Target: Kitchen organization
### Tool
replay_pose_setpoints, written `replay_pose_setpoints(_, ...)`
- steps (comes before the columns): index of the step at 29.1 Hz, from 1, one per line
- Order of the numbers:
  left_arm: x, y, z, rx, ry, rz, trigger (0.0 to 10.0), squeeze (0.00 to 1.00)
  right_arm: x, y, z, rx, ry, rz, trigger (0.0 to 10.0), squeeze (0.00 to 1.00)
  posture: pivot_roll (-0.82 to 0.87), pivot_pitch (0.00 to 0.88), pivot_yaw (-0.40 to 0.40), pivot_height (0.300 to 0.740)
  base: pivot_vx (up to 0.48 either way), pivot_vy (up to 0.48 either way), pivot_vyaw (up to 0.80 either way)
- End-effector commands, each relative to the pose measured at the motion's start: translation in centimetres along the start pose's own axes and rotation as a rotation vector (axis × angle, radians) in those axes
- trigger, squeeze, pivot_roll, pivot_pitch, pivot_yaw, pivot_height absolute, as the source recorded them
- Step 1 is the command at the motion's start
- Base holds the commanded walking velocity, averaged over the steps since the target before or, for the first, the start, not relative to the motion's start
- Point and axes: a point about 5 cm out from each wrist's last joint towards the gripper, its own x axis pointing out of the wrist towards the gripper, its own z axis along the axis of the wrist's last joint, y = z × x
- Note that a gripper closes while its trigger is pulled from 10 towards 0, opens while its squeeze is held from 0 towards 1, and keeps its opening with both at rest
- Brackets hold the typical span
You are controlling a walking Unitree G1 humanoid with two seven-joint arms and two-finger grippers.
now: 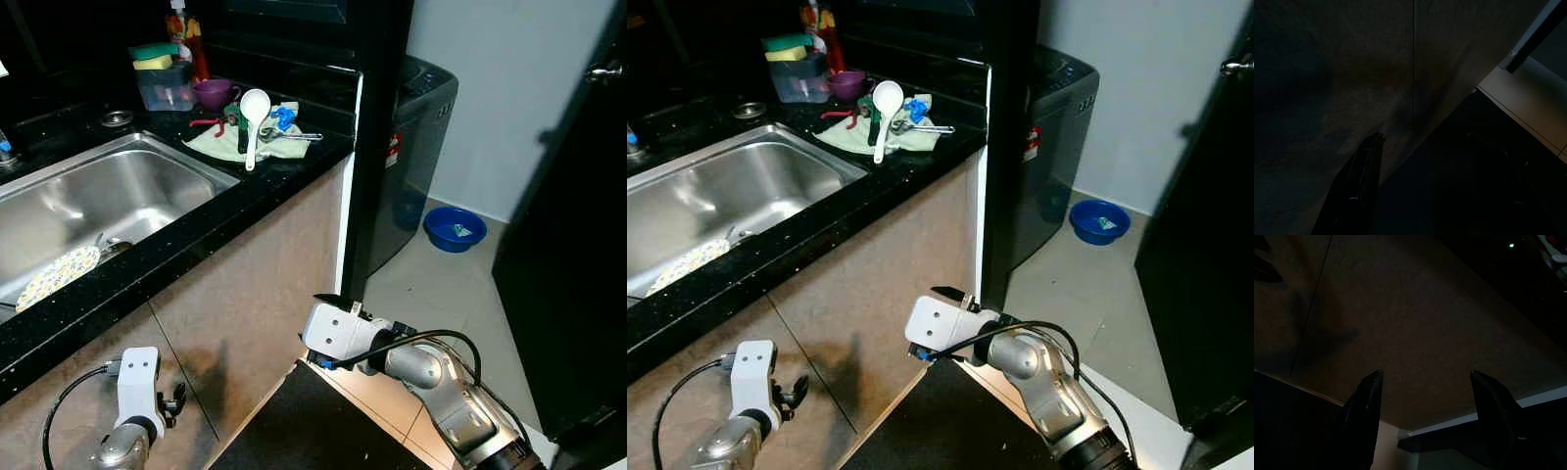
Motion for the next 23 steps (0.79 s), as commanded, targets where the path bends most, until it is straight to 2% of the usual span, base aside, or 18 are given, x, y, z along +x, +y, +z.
replay_pose_setpoints(1, -0.02, 0.27, -0.05, 0.000, 0.003, 0.009, 10.0, 0.00, 0.09, -0.19, 0.08, 0.007, -0.007, -0.001, 10.0, 0.00, -0.02, 0.000, 0.023, 0.740, 0.000, 0.000, 0.00)
replay_pose_setpoints(23, -0.05, 0.19, -0.15, 0.001, 0.006, 0.006, 10.0, 0.00, 0.01, -0.08, -0.06, 0.008, -0.005, -0.001, 10.0, 0.00, -0.02, 0.000, 0.023, 0.740, 0.000, 0.000, 0.00)
